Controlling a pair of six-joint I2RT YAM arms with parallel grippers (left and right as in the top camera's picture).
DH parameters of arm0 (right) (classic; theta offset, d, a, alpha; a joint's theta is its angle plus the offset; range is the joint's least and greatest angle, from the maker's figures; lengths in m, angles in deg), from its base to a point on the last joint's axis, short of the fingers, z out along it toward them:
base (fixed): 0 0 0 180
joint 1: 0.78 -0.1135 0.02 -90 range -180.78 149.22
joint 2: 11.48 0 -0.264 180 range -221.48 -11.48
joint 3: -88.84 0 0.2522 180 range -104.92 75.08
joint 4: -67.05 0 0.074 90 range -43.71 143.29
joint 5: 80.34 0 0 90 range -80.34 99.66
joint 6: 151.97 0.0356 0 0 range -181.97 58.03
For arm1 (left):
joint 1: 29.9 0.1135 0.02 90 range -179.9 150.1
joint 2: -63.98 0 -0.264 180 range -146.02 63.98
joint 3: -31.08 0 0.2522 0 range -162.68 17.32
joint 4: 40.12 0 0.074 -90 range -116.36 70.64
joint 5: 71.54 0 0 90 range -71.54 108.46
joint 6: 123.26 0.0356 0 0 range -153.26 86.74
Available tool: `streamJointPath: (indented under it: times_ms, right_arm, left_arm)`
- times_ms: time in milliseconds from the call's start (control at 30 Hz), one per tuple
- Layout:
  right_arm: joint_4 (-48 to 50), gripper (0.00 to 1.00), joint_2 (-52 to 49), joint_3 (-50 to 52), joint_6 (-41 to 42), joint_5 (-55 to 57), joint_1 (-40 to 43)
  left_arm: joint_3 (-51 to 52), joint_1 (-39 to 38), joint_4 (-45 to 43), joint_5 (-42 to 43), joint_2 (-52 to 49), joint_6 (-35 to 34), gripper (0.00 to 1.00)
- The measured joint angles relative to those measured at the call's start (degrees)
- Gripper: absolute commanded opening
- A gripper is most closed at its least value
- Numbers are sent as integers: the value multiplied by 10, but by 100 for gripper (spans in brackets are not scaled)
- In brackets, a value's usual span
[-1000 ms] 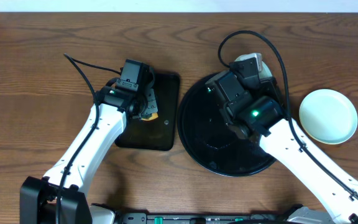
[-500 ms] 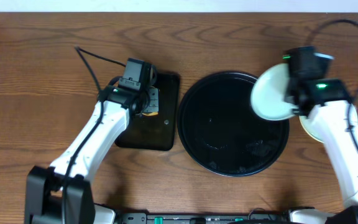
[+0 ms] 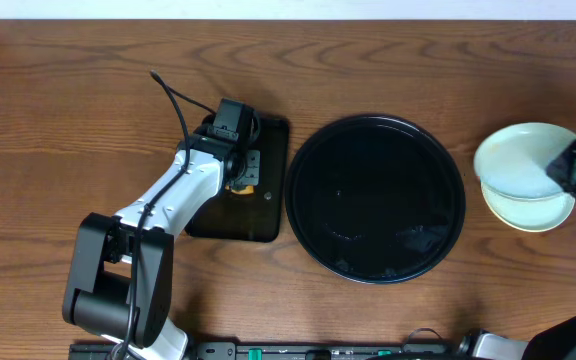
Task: Clean dirty plates on tray and stack at the side
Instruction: 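Lift the blue plate with the right gripper and stack it on the pile, then release the sponge in the tray and retract the left gripper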
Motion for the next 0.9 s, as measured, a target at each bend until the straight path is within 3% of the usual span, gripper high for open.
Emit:
streamJointPath:
  times_ms: [67,167,233,567,800,833,900]
  right_arm:
    - [1,2,0,0,0,-6,17]
    - [10,27,0,0,5,-23,34]
    - [16,34,0,0,4,-42,39]
    - [26,44,0,0,-69,-205,32]
    - [-1,73,0,1,-183,-349,-51]
    - [-16,97,0,1,-191,-348,-67]
    - [-55,99,0,1,-205,-333,-97]
  left_arm:
    - [0,0,1,0,0,2,38]
    - [0,0,15,-2,0,6,58]
    - [0,0,26,-2,3,7,72]
    - [0,18,110,-2,159,-29,76]
    - [-7,48,173,-2,230,-57,77]
    - [-7,49,193,-2,229,-59,77]
    - [-7,52,248,-2,228,-63,77]
